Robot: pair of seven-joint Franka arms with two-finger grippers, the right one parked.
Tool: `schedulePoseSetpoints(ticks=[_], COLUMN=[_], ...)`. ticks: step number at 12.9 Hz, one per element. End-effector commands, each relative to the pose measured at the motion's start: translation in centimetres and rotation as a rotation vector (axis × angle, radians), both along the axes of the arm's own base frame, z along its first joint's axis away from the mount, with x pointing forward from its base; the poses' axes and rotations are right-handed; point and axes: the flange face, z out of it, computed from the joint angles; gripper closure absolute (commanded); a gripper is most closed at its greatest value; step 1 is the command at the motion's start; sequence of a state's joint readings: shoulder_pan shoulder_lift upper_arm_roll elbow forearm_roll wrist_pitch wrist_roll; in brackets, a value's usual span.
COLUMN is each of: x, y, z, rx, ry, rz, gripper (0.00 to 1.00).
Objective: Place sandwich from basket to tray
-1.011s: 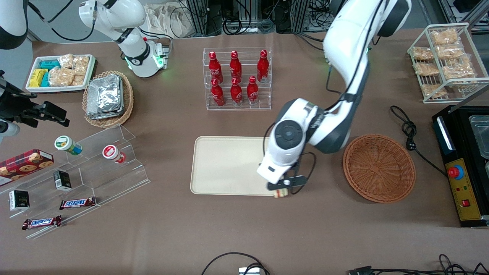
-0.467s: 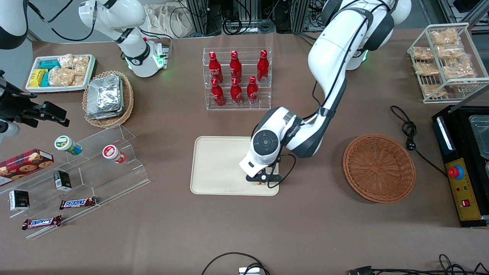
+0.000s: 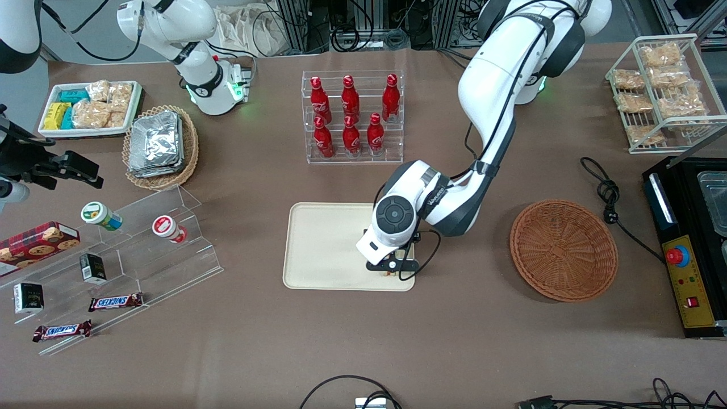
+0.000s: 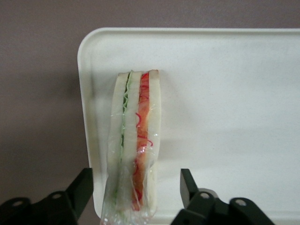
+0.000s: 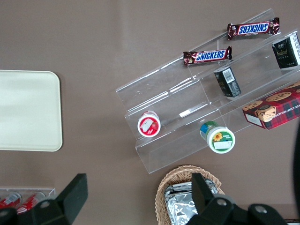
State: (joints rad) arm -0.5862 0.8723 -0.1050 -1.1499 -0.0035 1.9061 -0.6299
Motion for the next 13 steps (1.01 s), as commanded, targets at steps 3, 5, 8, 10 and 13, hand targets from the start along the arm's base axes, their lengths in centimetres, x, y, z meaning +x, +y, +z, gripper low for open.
schedulePoseSetpoints(ticks=[3,5,8,10,13], x=[0.4,0.0,-2.7,-5.1,-6.5], y=[2.3,7.0,15.0,20.8,30.9], z=[9.8,14.5,19.0,22.2,27.0], rx=[0.010,0.037,0.051,0.043,0.028], ry=[-0.036,0.008,0.001,-0.009,-0.009], rz=[0.003,0.067,0.107,0.067,0.031], gripper=[0.00,0.00,0.00,0.00,0.00])
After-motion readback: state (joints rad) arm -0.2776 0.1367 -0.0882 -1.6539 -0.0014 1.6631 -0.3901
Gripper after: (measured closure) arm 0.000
